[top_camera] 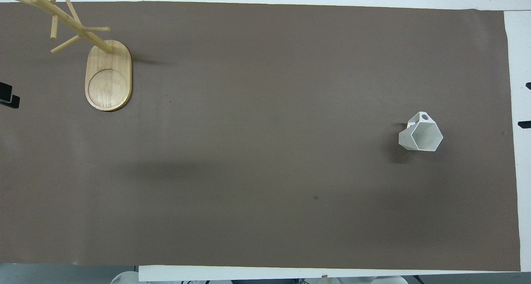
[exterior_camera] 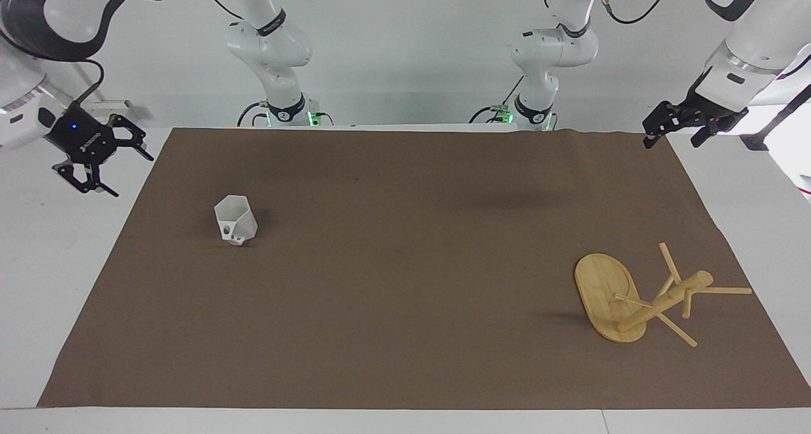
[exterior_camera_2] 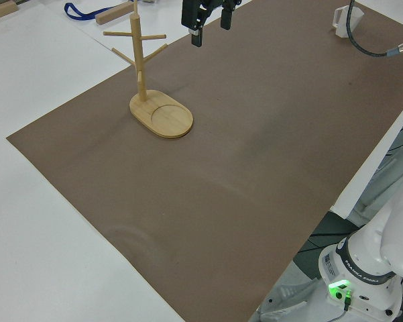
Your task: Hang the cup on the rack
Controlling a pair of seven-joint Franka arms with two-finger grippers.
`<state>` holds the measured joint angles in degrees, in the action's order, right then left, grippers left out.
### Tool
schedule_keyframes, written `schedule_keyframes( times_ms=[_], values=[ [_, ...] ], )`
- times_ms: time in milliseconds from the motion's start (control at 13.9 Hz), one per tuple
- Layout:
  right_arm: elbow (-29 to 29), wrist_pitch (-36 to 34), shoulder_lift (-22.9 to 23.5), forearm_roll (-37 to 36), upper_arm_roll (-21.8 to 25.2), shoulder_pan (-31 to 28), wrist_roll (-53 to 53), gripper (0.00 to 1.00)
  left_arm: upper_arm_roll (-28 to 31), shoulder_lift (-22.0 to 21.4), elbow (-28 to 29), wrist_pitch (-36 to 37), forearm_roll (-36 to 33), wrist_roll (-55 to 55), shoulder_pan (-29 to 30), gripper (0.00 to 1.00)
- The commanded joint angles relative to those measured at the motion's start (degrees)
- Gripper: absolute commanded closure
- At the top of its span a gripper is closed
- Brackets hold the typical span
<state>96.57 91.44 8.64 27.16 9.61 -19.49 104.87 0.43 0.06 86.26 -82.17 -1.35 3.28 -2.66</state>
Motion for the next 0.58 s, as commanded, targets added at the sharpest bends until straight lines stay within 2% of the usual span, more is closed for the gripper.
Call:
schedule_keyframes(
  times_ms=[0,144,288,505],
  values=[
    [-0.2,-5.0,5.5,8.5,-0.5,-3.9,14.5,0.01,0.1,-1.6,1.8,-0.4,-0.1,0.5,0.1,0.0],
    [-0.2,-10.8,11.5,15.3,-0.5,-6.7,23.7,0.01,0.1,-1.6,1.8,-0.4,-0.1,0.5,0.1,0.0],
    [-0.2,-14.2,15.7,17.2,-0.6,-8.3,30.0,0.01,0.1,-1.6,1.8,-0.4,-0.1,0.5,0.1,0.0],
    [-0.2,-17.4,24.3,23.4,-0.7,-11.3,38.8,0.01,0.1,-1.6,1.8,-0.4,-0.1,0.5,0.1,0.0]
  ],
)
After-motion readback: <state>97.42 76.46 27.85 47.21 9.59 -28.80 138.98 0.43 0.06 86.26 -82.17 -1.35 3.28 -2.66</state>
